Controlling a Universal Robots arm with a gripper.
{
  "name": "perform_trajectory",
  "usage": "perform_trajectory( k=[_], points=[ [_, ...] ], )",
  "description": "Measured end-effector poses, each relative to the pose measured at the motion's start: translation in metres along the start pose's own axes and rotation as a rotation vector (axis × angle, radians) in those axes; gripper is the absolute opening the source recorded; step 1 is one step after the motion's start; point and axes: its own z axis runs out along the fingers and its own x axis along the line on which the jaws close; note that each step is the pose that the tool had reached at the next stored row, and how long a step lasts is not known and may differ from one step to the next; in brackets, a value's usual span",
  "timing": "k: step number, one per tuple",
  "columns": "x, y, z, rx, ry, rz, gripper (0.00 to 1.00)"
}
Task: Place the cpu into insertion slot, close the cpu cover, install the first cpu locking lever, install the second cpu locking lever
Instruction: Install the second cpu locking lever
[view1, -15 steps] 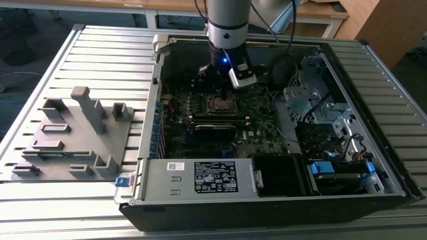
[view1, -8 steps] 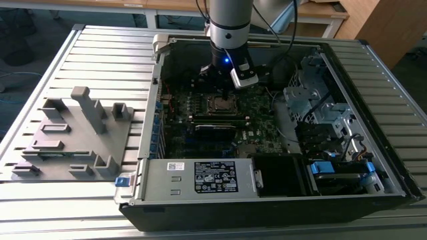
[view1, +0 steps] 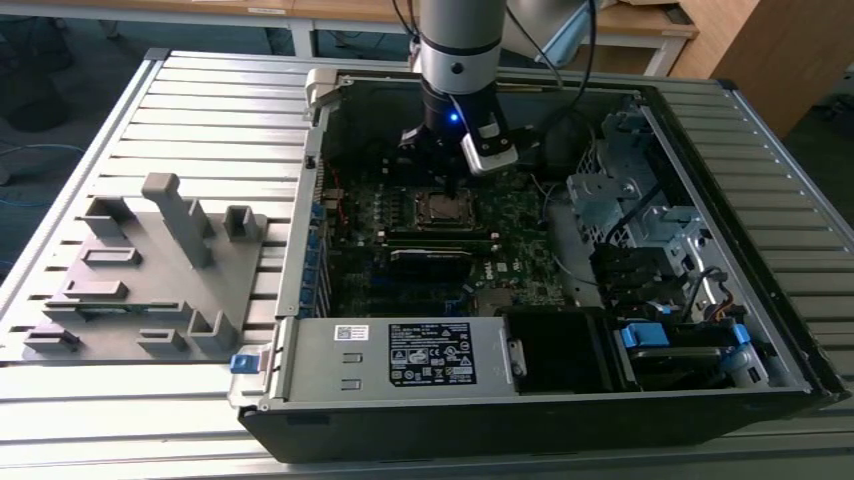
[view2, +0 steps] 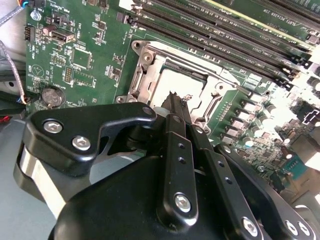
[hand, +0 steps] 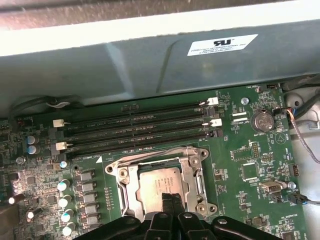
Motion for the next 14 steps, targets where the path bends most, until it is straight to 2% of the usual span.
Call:
perform_trajectory(
  k=[14],
  points=[
    [-0.0003,0.0002,-0.0039,0.0013,-0.0003,0.000,0.10]
  ],
)
